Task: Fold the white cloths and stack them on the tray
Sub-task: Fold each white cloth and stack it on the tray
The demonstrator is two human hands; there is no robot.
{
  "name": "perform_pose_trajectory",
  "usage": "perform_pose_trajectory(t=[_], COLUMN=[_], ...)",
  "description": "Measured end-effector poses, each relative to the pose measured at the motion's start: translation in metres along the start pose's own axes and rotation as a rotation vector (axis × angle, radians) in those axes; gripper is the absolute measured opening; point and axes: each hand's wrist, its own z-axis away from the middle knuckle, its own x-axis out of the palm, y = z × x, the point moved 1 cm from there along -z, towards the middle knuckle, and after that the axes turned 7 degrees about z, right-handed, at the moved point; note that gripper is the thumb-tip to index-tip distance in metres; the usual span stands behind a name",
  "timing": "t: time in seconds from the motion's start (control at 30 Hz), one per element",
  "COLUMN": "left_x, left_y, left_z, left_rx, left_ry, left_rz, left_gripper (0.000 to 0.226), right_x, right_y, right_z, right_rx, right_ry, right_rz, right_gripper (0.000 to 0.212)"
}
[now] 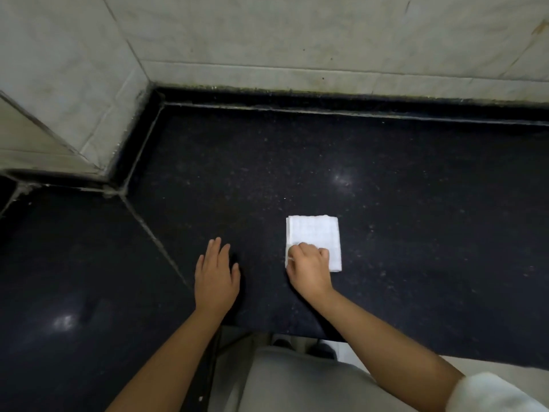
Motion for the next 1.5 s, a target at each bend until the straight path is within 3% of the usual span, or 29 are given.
perform_pose_trajectory(t=[0.27, 0.4, 0.47, 0.53, 0.63, 0.8, 0.9, 0.97, 1.03, 1.13, 1.2, 1.3, 1.5], left_x=[0.007, 0.012, 0.013, 0.014, 0.017, 0.029, 0.041, 0.046, 0.048, 0.051, 0.052, 0.048, 0.069], left_y=[0.004, 0.012, 0.018, 0.026, 0.039, 0.068, 0.077, 0.079, 0.082, 0.096, 0.116, 0.172, 0.335], left_z=[0.005, -0.002, -0.005, -0.009, -0.016, -0.025, -0.027, -0.027, -0.029, -0.033, -0.036, -0.031, 0.032], left_rx=[0.080, 0.137, 0.165, 0.223, 0.344, 0.652, 0.786, 0.778, 0.794, 0.957, 1.067, 1.240, 1.601], left_ry=[0.008, 0.029, 0.008, -0.015, -0.032, -0.057, -0.153, -0.209, -0.188, -0.088, -0.076, -0.051, -0.082], left_rz=[-0.041, -0.028, -0.007, 0.020, 0.074, 0.085, -0.101, -0.187, -0.204, -0.139, -0.093, -0.088, -0.046], left_gripper=[0.038, 0.034, 0.034, 0.037, 0.035, 0.036, 0.037, 0.051, 0.048, 0.012, 0.022, 0.020, 0.016], right_x=[-0.007, -0.011, -0.018, -0.028, -0.033, -0.025, -0.023, -0.027, -0.034, -0.049, -0.065, -0.098, -0.190], right_y=[0.007, 0.008, 0.017, 0.035, 0.066, 0.077, 0.076, 0.076, 0.078, 0.085, 0.100, 0.139, 0.254], right_z=[0.000, 0.000, 0.006, 0.011, 0.022, 0.024, 0.019, 0.017, 0.020, 0.030, 0.041, 0.068, 0.163], right_rx=[-0.031, -0.100, -0.131, -0.127, -0.129, -0.154, -0.175, -0.164, -0.098, 0.036, 0.153, 0.326, 0.504], right_ry=[0.018, -0.313, -0.358, -0.248, -0.112, -0.211, -0.157, -0.133, -0.102, -0.094, -0.040, -0.010, 0.156], right_rz=[-0.157, -0.145, -0.196, -0.170, 0.086, 0.163, 0.123, 0.110, 0.076, -0.084, -0.163, -0.249, -0.241], right_gripper=[0.009, 0.038, 0.044, 0.042, 0.041, 0.049, 0.037, 0.020, 0.028, 0.030, 0.036, 0.039, 0.031])
